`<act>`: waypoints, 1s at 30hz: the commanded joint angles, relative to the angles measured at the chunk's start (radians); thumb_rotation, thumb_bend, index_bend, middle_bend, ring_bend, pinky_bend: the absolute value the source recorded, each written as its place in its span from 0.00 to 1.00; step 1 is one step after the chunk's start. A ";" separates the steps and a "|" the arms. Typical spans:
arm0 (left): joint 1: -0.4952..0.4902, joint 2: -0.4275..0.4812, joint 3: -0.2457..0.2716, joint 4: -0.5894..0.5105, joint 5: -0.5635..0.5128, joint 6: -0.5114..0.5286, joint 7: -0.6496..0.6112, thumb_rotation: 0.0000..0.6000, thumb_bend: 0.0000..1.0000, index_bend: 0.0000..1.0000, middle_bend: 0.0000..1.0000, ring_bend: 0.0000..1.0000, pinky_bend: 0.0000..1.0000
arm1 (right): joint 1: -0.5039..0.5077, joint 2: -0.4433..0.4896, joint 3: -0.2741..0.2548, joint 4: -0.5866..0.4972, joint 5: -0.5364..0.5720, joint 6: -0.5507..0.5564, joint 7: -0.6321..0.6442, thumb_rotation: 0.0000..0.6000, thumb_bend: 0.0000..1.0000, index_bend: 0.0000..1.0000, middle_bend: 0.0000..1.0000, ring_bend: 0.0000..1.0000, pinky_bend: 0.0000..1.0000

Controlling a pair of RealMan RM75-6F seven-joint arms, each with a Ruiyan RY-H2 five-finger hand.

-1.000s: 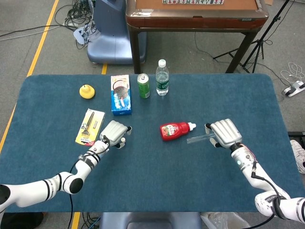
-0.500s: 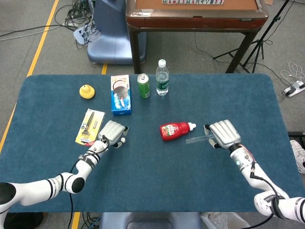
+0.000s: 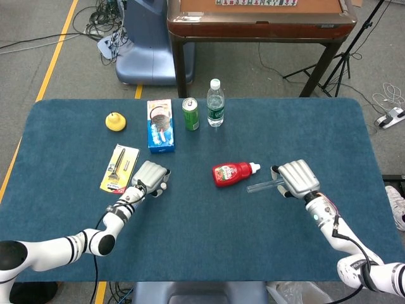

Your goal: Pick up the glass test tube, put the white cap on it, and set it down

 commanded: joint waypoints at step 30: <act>-0.034 -0.033 0.022 0.043 -0.058 -0.003 0.017 1.00 0.24 0.52 0.98 1.00 1.00 | -0.010 0.003 -0.006 0.010 0.002 0.003 0.007 1.00 0.65 0.77 1.00 1.00 1.00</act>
